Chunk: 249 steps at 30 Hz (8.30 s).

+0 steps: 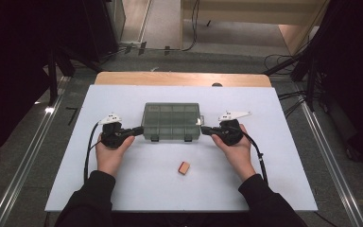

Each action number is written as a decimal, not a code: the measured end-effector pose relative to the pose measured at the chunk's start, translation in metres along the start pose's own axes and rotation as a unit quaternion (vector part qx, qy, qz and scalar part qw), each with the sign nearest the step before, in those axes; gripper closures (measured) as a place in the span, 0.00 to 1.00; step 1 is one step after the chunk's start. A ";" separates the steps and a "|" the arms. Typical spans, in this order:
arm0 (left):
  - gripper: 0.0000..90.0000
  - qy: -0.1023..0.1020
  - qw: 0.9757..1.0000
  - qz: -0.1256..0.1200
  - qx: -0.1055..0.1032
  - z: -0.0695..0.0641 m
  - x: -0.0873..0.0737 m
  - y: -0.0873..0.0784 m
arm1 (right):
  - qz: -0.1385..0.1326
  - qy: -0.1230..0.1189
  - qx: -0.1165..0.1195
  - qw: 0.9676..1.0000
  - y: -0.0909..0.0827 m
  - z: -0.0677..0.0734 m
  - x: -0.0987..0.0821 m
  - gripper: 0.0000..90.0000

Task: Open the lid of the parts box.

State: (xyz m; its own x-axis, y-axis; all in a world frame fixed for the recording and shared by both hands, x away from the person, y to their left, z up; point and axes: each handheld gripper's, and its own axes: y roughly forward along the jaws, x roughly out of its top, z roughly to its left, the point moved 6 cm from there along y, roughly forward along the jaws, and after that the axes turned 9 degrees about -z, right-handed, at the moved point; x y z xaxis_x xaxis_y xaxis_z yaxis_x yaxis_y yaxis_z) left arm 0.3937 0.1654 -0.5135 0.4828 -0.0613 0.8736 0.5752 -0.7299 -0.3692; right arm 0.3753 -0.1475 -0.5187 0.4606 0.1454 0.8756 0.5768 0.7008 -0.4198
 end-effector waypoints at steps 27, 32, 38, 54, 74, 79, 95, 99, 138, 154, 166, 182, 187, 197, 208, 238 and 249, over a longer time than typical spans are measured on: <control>1.00 0.007 0.997 -0.072 -0.006 -0.006 0.043 0.008 | -0.034 -0.025 -0.004 0.999 -0.002 0.002 0.048 0.98; 1.00 0.008 0.997 -0.079 -0.001 -0.005 0.053 0.011 | -0.050 -0.022 -0.006 0.998 -0.002 -0.001 0.060 0.98; 1.00 0.011 0.996 -0.083 0.003 -0.004 0.063 0.015 | -0.056 -0.021 -0.008 0.998 0.002 -0.004 0.067 0.98; 1.00 0.002 0.995 -0.101 0.006 0.001 0.083 0.028 | -0.110 -0.035 -0.028 0.993 -0.013 -0.018 0.079 0.67; 1.00 -0.009 0.994 -0.109 0.017 0.011 0.091 0.038 | -0.115 -0.025 -0.185 0.976 0.031 -0.045 0.062 0.24; 1.00 -0.009 0.993 -0.114 0.018 0.012 0.093 0.040 | -0.128 -0.029 -0.177 0.975 0.038 -0.037 0.064 0.64; 1.00 0.012 0.994 -0.103 0.036 0.016 0.088 0.038 | -0.149 -0.031 -0.217 0.964 0.044 -0.031 0.080 0.93; 0.90 0.016 0.994 -0.108 0.027 0.019 0.082 0.033 | -0.156 -0.003 -0.213 0.964 0.044 -0.032 0.080 0.93; 0.90 -0.018 0.991 -0.075 0.110 0.061 0.066 0.080 | -0.122 0.060 -0.164 0.977 0.059 -0.062 0.099 0.92; 0.96 0.006 0.987 -0.053 0.149 0.061 0.069 0.086 | -0.096 0.083 -0.167 0.978 0.076 -0.070 0.085 0.84; 0.96 0.004 0.988 -0.052 0.144 0.065 0.069 0.089 | -0.081 0.116 -0.187 0.972 0.086 -0.076 0.068 0.91; 0.94 -0.047 0.991 -0.046 0.118 0.074 0.070 0.093 | -0.072 0.116 -0.182 0.974 0.090 -0.081 0.067 0.93; 0.93 -0.050 0.991 -0.046 0.119 0.074 0.069 0.094 | -0.069 0.122 -0.175 0.975 0.090 -0.083 0.067 0.93; 0.91 -0.073 0.990 -0.042 0.113 0.076 0.065 0.098 | -0.071 0.135 -0.161 0.975 0.090 -0.086 0.065 0.93; 0.89 -0.075 0.990 -0.040 0.114 0.076 0.063 0.100 | -0.070 0.139 -0.155 0.975 0.093 -0.087 0.062 0.90; 0.84 -0.110 0.988 -0.013 0.107 0.082 0.050 0.104 | -0.050 0.201 -0.115 0.972 0.100 -0.094 0.041 0.86; 0.82 -0.097 0.990 -0.010 0.107 0.080 0.051 0.102 | -0.037 0.193 -0.113 0.974 0.099 -0.094 0.040 0.84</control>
State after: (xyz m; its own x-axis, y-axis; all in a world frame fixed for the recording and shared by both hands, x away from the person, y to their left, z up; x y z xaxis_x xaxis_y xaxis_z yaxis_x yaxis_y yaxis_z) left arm 0.5297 0.1418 -0.5321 0.5753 0.0983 0.8120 0.7024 -0.5681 -0.4288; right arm 0.5141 -0.1382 -0.5475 0.6056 -0.2037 0.7693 0.7320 0.5218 -0.4380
